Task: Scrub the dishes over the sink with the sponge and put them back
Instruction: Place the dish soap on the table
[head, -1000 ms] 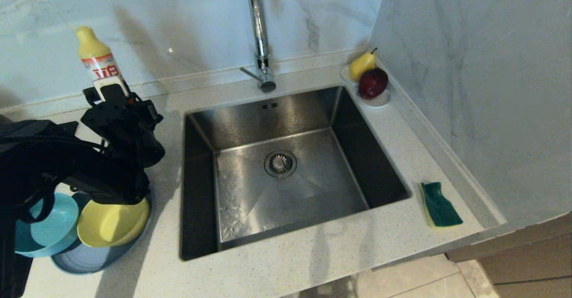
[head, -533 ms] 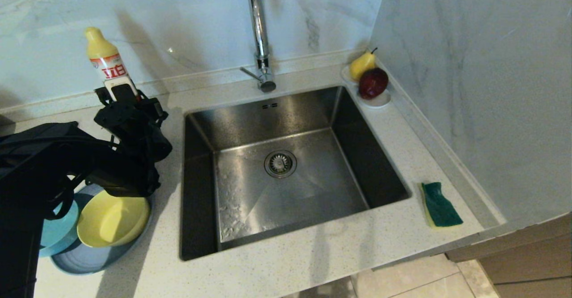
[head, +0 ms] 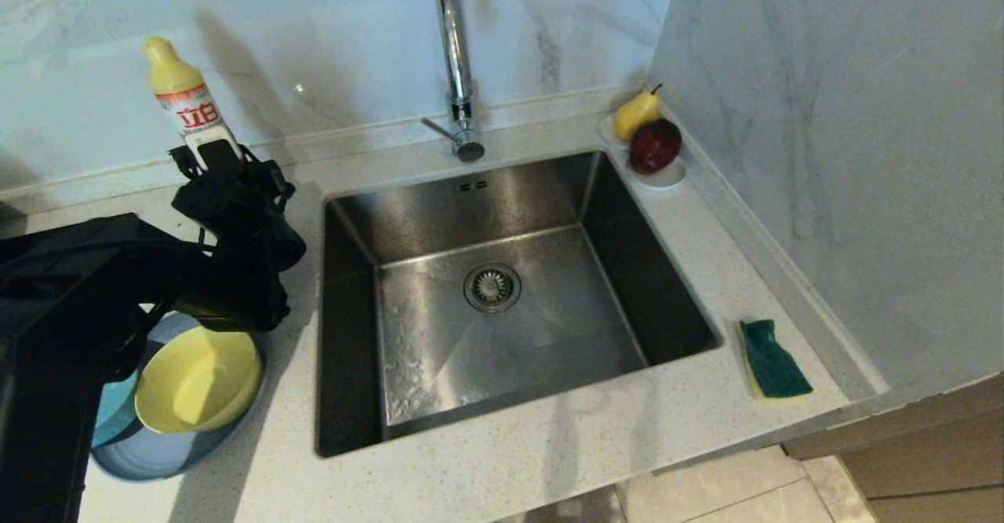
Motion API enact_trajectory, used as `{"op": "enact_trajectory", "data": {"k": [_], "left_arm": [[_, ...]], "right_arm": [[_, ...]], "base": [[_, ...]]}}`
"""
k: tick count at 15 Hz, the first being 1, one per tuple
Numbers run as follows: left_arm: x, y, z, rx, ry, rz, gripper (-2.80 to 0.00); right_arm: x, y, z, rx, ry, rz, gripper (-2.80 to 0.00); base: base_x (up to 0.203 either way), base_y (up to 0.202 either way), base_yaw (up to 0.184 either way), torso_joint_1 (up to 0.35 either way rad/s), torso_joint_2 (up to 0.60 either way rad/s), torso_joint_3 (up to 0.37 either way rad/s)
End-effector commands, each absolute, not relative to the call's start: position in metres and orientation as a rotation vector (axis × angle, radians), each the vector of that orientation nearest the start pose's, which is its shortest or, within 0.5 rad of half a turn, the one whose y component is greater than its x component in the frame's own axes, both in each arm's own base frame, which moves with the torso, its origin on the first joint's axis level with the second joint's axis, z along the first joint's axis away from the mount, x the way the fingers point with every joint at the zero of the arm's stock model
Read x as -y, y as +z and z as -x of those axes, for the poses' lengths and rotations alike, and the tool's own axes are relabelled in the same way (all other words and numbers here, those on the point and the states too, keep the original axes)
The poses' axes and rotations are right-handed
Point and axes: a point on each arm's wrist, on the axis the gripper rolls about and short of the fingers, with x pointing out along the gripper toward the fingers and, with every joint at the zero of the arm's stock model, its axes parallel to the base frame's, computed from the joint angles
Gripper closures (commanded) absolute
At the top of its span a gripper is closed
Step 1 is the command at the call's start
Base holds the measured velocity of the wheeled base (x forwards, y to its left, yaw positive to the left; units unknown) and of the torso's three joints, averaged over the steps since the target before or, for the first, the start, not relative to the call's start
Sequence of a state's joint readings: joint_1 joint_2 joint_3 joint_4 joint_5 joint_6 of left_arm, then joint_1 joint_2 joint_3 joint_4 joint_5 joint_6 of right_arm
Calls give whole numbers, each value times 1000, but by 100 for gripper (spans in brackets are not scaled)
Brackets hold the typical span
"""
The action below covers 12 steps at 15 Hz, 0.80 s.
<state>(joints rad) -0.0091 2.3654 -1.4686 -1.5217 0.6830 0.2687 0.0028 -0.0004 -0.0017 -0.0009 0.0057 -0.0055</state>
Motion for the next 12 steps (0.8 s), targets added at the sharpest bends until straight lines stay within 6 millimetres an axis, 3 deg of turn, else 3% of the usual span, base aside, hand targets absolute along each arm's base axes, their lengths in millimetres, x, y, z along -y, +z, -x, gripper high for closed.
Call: {"op": "enact_trajectory", "data": {"k": [1,6,12], "left_arm": [[-10,168,-471,514,730,-35,0],[-14,176,-480,569,750,-36,0],[-14,186,-476,581,753,-36,0]], "right_arm": [[0,76,23,5,9,6,0],[0,76,23,5,9,6,0],[0,76,23,5,9,6,0]], "base": [[0,0,0,0,0,0],[0,0,0,0,0,0],[0,0,0,0,0,0]]}}
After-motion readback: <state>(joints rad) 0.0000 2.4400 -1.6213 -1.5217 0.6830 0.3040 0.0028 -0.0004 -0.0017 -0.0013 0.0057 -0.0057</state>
